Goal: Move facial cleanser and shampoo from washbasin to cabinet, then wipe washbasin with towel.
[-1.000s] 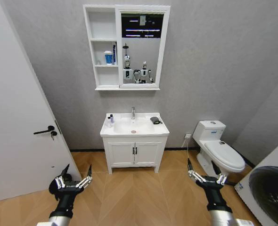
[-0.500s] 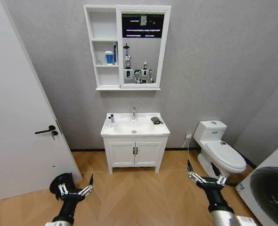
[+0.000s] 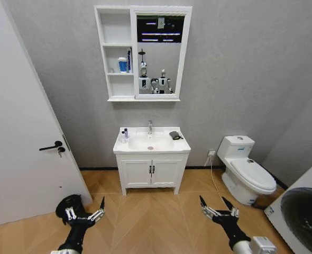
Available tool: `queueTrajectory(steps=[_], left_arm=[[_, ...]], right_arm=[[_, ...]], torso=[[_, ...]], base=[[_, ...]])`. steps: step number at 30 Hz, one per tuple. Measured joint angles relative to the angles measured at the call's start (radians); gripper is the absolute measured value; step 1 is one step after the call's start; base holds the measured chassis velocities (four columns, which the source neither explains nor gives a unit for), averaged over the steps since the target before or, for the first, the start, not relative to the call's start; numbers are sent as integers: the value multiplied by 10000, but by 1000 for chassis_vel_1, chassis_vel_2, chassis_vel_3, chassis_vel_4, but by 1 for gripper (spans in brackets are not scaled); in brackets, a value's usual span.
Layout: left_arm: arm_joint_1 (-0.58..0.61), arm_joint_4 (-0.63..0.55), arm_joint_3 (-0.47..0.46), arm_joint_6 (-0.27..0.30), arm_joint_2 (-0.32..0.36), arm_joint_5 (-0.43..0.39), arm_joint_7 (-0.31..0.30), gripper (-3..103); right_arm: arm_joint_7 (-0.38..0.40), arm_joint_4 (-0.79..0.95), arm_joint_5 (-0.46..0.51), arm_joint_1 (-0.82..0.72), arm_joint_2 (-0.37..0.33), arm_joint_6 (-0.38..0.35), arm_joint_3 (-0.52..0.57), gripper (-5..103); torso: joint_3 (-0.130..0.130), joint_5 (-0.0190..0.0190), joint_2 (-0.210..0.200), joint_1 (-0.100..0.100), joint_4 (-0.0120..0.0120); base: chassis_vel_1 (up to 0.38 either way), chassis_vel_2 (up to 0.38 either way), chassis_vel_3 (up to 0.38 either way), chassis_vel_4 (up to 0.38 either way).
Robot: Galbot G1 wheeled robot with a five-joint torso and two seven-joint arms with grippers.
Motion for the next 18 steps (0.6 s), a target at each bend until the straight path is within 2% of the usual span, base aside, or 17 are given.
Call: queueTrajectory(steps=[7, 18], left_arm=[[76, 29, 93, -86, -4, 93, 61, 98], [110, 47, 116, -154, -29, 167, 102, 98]], right_arm=[[195, -249, -471, 15, 139, 593, -182, 100], [332, -351, -439, 95, 155, 816, -220, 100]], torso=[[-1, 0, 1, -3, 1], [2, 0, -2, 3, 1]], base=[[-65, 66, 64, -83], [-208, 221, 207, -216]])
